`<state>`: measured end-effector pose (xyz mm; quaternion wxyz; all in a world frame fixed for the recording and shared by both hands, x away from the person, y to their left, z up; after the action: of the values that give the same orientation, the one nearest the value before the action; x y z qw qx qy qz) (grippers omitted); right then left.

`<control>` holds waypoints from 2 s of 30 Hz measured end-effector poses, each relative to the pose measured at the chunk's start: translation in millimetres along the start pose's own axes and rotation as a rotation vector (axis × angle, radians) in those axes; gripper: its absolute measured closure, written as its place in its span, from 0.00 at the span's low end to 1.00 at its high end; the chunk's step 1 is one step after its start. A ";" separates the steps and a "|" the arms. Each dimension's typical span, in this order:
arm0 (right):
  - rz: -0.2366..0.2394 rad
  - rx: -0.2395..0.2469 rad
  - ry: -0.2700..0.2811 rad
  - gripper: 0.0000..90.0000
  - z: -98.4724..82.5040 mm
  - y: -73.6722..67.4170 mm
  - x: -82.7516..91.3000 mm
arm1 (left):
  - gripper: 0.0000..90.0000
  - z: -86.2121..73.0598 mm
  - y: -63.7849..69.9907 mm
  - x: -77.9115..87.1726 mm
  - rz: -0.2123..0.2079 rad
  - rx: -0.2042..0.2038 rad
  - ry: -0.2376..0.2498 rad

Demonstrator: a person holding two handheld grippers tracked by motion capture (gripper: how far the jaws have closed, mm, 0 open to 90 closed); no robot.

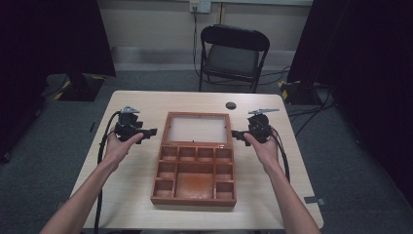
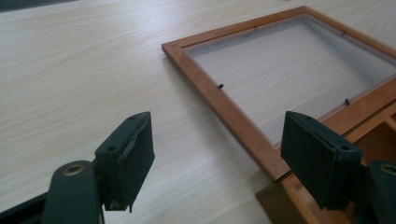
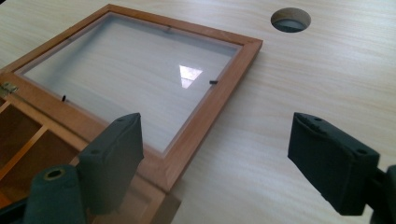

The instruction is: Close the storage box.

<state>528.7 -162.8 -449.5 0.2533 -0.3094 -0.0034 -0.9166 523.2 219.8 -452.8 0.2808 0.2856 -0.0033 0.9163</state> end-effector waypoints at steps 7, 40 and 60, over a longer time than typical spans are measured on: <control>0.027 -0.013 0.020 0.19 9.1 -0.1 -25.5 | 0.28 4.6 1.6 -14.5 0.004 -0.025 -0.013; 0.072 -0.096 -0.078 0.15 -23.6 -3.8 -79.2 | 0.18 -25.1 11.9 -72.0 -0.093 0.108 -0.141; 0.142 -0.184 -0.074 0.09 -26.6 -12.3 -93.2 | 0.14 -23.9 22.3 -87.6 -0.128 0.148 -0.132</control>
<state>571.4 -113.3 -522.1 0.2876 -0.3644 0.0933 -0.8808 558.7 160.1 -515.3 0.3159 0.3651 0.0641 0.8734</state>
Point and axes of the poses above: each handheld gripper's, and its own axes: x roughly backward along the jaws, z roughly out of its top, y roughly to its right, the point moved 6 cm from there along -x, roughly forward along the jaws, and after that the axes turned 8 degrees about y, right-handed, at the moved point
